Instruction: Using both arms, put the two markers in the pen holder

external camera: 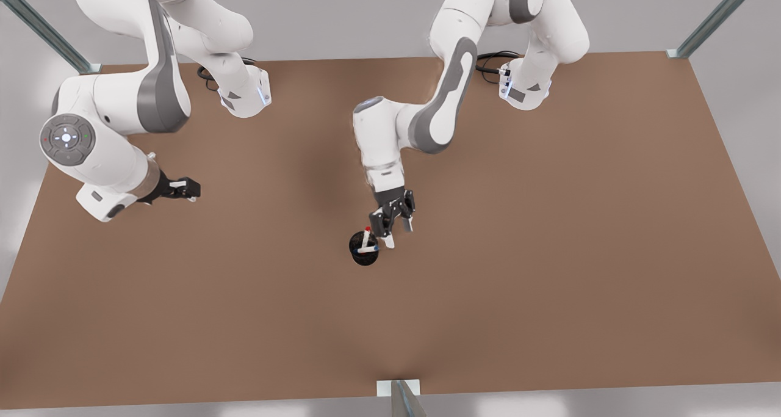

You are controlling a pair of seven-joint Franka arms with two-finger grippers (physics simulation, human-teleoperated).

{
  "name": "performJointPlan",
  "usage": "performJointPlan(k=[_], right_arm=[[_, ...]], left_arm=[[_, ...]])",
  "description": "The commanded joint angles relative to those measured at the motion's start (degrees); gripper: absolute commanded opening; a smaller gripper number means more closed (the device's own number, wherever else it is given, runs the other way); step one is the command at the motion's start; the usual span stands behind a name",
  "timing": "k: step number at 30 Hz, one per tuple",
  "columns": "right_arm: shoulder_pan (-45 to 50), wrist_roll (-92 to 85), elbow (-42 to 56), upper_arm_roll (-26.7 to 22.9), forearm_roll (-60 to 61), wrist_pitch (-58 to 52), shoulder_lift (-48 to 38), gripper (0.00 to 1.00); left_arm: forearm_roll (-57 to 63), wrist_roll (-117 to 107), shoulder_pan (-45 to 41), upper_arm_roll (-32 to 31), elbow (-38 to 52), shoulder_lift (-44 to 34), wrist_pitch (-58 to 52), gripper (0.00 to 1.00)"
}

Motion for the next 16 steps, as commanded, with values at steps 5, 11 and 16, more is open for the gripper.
performJointPlan(k=[5,11,16], right_arm=[[0.1,4.3,0.6,-1.6,-0.3,-0.1,-1.2,1.0],[0.1,4.3,0.5,-2.0,-0.2,-0.2,-1.2,1.0],[0.1,4.3,0.6,-2.1,-0.2,-0.3,-1.3,1.0]], left_arm=[[-18.5,108.7,51.5,-30.3,8.9,-15.0,-56.8,1.0],[-7.2,122.1,64.4,-50.9,4.4,-19.3,-56.5,1.0],[-7.2,116.2,64.1,-51.6,4.5,-19.5,-57.2,1.0]])
